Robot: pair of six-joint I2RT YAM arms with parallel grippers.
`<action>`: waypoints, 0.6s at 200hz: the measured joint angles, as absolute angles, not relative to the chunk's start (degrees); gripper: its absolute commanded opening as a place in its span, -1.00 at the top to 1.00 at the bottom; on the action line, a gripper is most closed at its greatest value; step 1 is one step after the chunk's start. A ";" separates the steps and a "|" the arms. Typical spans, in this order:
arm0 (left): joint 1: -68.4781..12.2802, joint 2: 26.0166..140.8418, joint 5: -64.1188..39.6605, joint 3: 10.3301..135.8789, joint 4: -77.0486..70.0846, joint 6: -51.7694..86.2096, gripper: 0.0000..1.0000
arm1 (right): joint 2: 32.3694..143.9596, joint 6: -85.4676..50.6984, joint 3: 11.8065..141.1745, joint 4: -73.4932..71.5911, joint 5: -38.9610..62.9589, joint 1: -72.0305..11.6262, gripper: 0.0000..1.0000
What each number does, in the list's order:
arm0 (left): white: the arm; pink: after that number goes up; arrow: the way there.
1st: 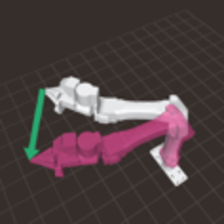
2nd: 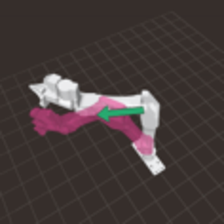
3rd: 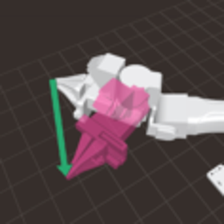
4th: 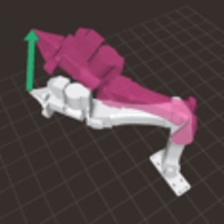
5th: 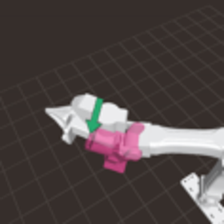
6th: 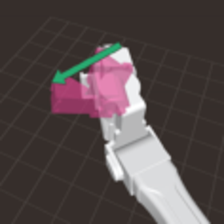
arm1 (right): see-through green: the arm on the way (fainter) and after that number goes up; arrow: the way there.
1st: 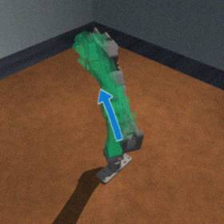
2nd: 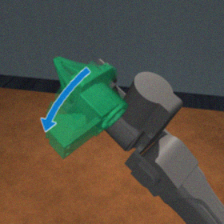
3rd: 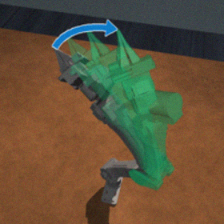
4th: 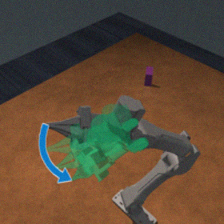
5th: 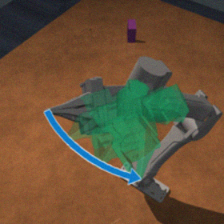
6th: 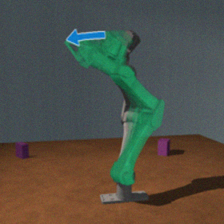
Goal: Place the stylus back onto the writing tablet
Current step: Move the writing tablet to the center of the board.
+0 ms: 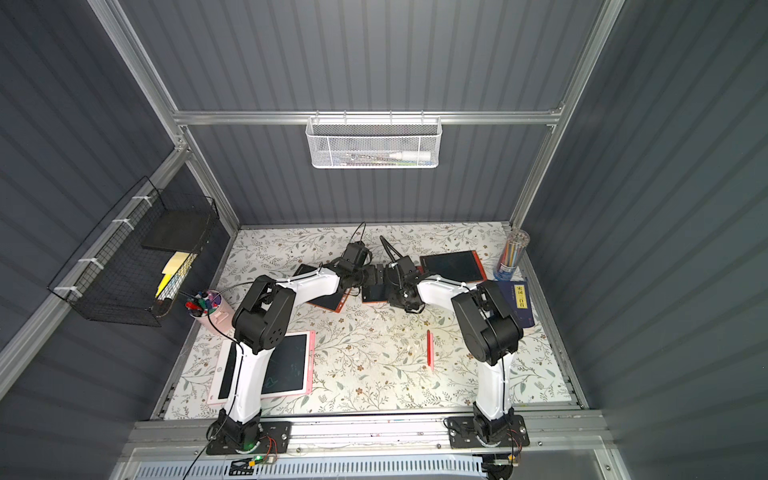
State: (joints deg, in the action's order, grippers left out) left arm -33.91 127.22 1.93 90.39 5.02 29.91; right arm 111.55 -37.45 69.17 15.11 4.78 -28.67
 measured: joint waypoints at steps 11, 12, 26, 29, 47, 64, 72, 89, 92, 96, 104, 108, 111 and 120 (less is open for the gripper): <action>-33.65 127.98 1.93 91.39 4.93 29.76 -0.98 | 112.12 -37.26 69.91 15.00 4.84 -28.23 0.40; -33.63 128.01 1.91 91.46 4.93 29.71 -0.99 | 112.16 -37.23 69.95 15.00 4.84 -28.18 0.40; -33.28 128.97 1.89 92.79 4.80 29.52 -0.99 | 112.95 -36.93 71.02 15.07 4.95 -27.62 0.40; -33.26 129.10 1.87 93.03 4.75 29.50 -0.98 | 113.08 -36.93 71.26 15.09 4.95 -27.51 0.40; -32.75 129.80 1.69 94.04 4.64 29.47 -0.99 | 114.13 -36.42 72.66 15.25 4.97 -26.72 0.40; -32.18 130.06 1.52 94.76 4.91 29.45 -0.99 | 115.15 -35.92 74.11 15.35 4.95 -26.00 0.40; -31.86 130.28 1.52 95.26 5.17 29.23 -0.99 | 115.59 -35.73 74.67 15.38 4.97 -25.69 0.40; -31.27 130.96 1.48 96.77 5.37 28.67 -0.99 | 116.42 -35.46 75.90 15.55 5.02 -25.12 0.40; -31.18 131.04 1.45 96.99 5.34 28.60 -0.99 | 116.57 -35.38 76.09 15.55 5.02 -25.04 0.40; -31.00 131.17 1.41 97.36 5.48 28.47 -0.99 | 116.77 -35.31 76.38 15.62 5.02 -24.91 0.40; -30.74 131.41 1.19 98.04 5.52 28.16 -0.98 | 117.10 -35.24 76.90 15.81 5.15 -24.82 0.40; -30.61 131.63 0.99 98.50 5.54 27.99 -0.99 | 117.30 -35.09 77.19 15.92 5.23 -24.80 0.40; -30.55 131.74 0.84 98.80 5.48 27.94 -0.99 | 117.40 -35.05 77.36 15.99 5.26 -24.77 0.40; -30.24 132.18 0.21 99.66 5.48 27.59 -0.99 | 117.69 -34.87 77.87 16.21 5.43 -24.73 0.40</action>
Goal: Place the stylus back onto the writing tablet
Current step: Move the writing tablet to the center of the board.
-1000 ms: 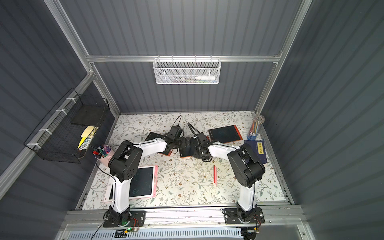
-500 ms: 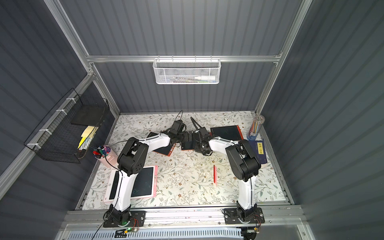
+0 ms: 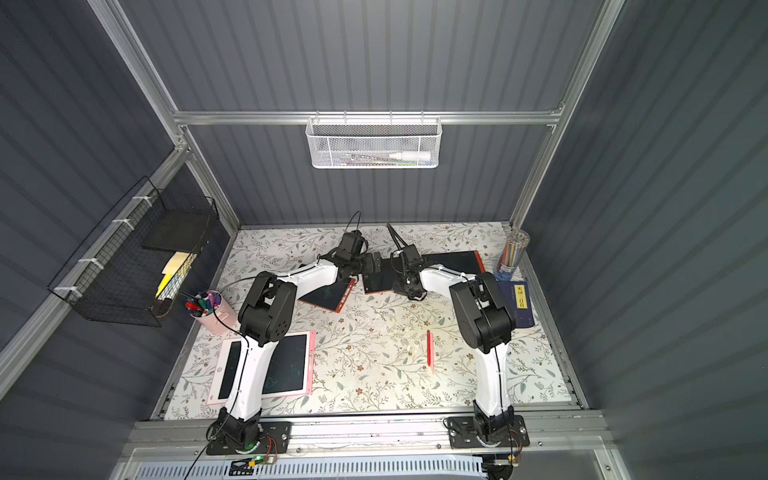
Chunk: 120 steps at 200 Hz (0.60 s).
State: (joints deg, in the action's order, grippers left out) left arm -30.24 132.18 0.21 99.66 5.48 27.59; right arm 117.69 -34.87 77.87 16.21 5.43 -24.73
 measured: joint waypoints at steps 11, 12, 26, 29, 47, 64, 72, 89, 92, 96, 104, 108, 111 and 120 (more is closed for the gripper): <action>-30.15 132.79 -0.54 100.71 5.34 27.35 -0.99 | 117.84 -34.83 78.06 16.27 5.69 -24.67 0.39; -30.15 132.84 -0.62 100.75 5.30 27.38 -0.98 | 117.84 -34.83 78.06 16.27 5.72 -24.67 0.39; -29.93 133.86 -1.58 101.75 4.99 27.18 -0.99 | 117.84 -34.83 78.08 16.27 6.07 -24.60 0.40; -29.93 134.17 -1.80 102.02 5.04 27.16 -0.98 | 117.84 -34.83 78.08 16.27 6.15 -24.56 0.40; -29.78 135.72 -2.42 103.33 4.80 26.72 -0.99 | 117.84 -34.87 78.08 16.25 6.63 -24.49 0.39; -29.52 136.66 -2.59 104.40 4.71 26.57 -0.99 | 117.84 -34.85 78.00 16.05 7.77 -24.47 0.38; -29.43 136.66 -2.50 104.66 4.91 26.57 -0.99 | 117.82 -34.79 77.82 15.70 8.45 -24.49 0.38; -28.86 136.66 -1.43 105.41 5.45 26.55 -0.99 | 117.08 -34.41 76.34 14.20 9.78 -24.53 0.37; -28.80 136.66 -0.97 105.60 5.58 26.50 -0.99 | 116.73 -34.41 75.88 14.04 10.02 -24.56 0.36; -28.75 136.66 -0.71 105.82 5.76 26.48 -0.99 | 116.31 -34.37 75.16 13.74 10.33 -24.58 0.36; -28.47 136.62 0.34 106.10 6.02 26.28 -0.99 | 115.15 -34.28 73.56 13.56 10.81 -24.62 0.36; -28.29 136.49 0.75 106.13 6.07 26.20 -0.99 | 114.50 -34.28 72.71 13.52 11.07 -24.64 0.35; -28.08 136.35 1.21 106.13 6.31 26.04 -0.99 | 114.06 -34.24 72.18 13.52 11.27 -24.64 0.34; -27.35 135.96 2.28 106.08 6.90 25.74 -0.98 | 112.46 -34.24 70.35 13.47 11.90 -24.73 0.32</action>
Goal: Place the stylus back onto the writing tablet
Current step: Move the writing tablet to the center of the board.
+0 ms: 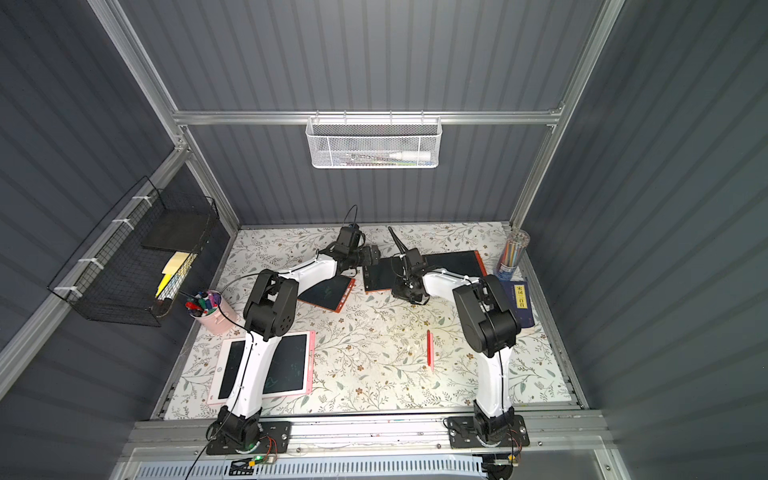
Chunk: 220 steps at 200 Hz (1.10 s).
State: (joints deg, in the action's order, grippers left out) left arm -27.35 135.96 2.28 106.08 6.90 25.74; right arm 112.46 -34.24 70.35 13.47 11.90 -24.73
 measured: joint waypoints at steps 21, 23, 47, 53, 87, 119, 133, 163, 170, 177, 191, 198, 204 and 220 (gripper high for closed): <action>-24.34 133.93 4.62 104.88 8.12 24.80 -0.99 | 108.99 -34.13 67.31 13.26 13.15 -25.10 0.30; -23.94 133.64 4.80 104.62 8.19 24.71 -0.98 | 108.71 -34.11 67.11 13.23 13.26 -25.15 0.30; -18.96 129.43 8.91 101.45 9.43 23.44 -0.98 | 104.40 -34.06 64.55 12.71 14.28 -25.98 0.27; -17.80 128.44 10.44 100.97 9.85 23.05 -0.98 | 103.33 -34.06 63.92 12.36 14.66 -26.22 0.26; -11.60 125.62 16.03 100.33 11.31 22.26 -0.98 | 99.31 -34.15 61.65 11.53 15.84 -27.46 0.14; -8.86 125.51 18.00 99.31 12.45 21.76 -0.96 | 96.33 -34.06 60.07 11.09 17.30 -28.45 -0.26; -8.25 125.60 18.50 99.24 13.02 21.45 -0.95 | 94.98 -33.93 59.20 10.72 18.33 -28.69 -0.54; -7.70 126.15 19.22 99.20 13.37 20.97 -0.94 | 92.38 -33.23 57.39 10.66 19.53 -28.82 -0.98; -7.66 126.19 19.20 99.07 13.37 20.95 -0.94 | 91.92 -33.12 57.08 10.72 19.64 -28.82 -0.98; -7.66 126.19 19.14 98.76 13.37 20.95 -0.94 | 91.59 -33.06 56.88 10.72 19.68 -28.82 -0.98; -7.66 126.19 18.98 98.35 13.63 20.95 -0.98 | 91.26 -32.95 56.66 10.74 19.75 -28.82 -0.98; -7.66 126.19 18.83 98.04 13.74 20.95 -0.99 | 91.22 -32.97 56.62 10.74 19.75 -28.82 -0.98; -7.66 126.19 18.61 97.73 13.76 20.95 -0.98 | 91.22 -32.97 56.58 10.74 19.73 -28.82 -0.98; -7.66 126.19 17.76 96.77 13.74 20.95 -0.98 | 91.22 -32.97 56.45 10.70 19.73 -28.82 -0.98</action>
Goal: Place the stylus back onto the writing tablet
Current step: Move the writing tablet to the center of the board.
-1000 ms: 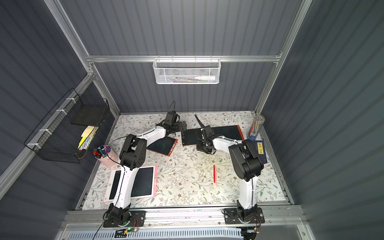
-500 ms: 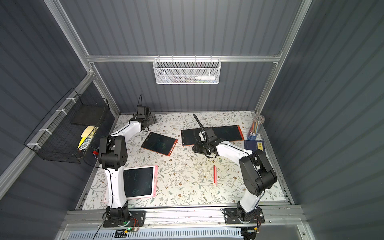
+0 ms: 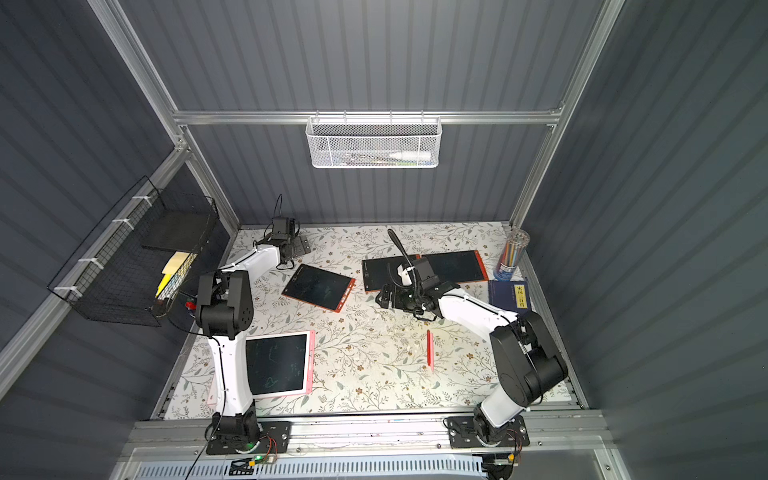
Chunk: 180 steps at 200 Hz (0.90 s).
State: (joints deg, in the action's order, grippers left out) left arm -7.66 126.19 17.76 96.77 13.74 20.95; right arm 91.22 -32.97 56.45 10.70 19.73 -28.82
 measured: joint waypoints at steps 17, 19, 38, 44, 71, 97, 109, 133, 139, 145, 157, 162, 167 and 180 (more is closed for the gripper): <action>-7.68 126.19 17.34 95.81 13.69 20.95 -0.98 | 91.18 -32.99 56.07 10.70 19.68 -28.82 -0.98; -7.68 126.19 17.34 95.70 13.72 20.95 -0.98 | 91.18 -32.99 56.01 10.70 19.68 -28.82 -0.98; -7.68 126.19 17.02 94.32 13.15 20.95 -0.95 | 90.87 -32.99 55.42 10.74 19.44 -28.82 -0.98; -7.68 126.19 16.91 93.89 13.02 20.95 -0.93 | 90.65 -32.99 55.22 10.76 19.35 -28.82 -0.98; -7.73 126.19 16.45 91.88 12.78 20.32 -0.91 | 89.80 -32.97 54.83 10.81 18.50 -28.82 -0.98; -7.88 126.19 16.27 89.97 12.43 20.01 -0.90 | 89.60 -32.99 54.74 10.79 17.52 -28.82 -0.98; -8.08 126.19 16.32 89.01 12.16 19.86 -0.90 | 89.60 -32.99 54.74 10.79 17.28 -28.82 -0.98; -8.73 126.19 16.49 88.38 10.72 19.62 -0.91 | 89.60 -33.01 54.74 10.79 16.80 -28.82 -0.98; -9.04 126.19 16.49 88.31 10.59 19.62 -0.91 | 89.60 -32.99 54.74 10.76 16.62 -28.82 -0.98; -9.43 126.19 16.51 88.20 10.41 19.62 -0.90 | 89.60 -33.01 54.74 10.79 16.49 -28.82 -0.98; -10.33 126.19 16.51 87.99 10.00 19.62 -0.91 | 89.60 -33.01 54.74 10.81 16.27 -28.82 -0.98; -10.70 126.19 16.51 87.90 9.78 19.62 -0.90 | 89.60 -33.01 54.74 10.81 16.21 -28.82 -0.98; -11.05 126.19 16.53 87.77 9.54 19.62 -0.90 | 89.60 -33.01 54.72 10.81 16.16 -28.82 -0.98; -11.81 126.17 16.73 87.31 8.75 19.59 -0.88 | 89.60 -33.04 54.59 10.81 15.99 -28.82 -0.98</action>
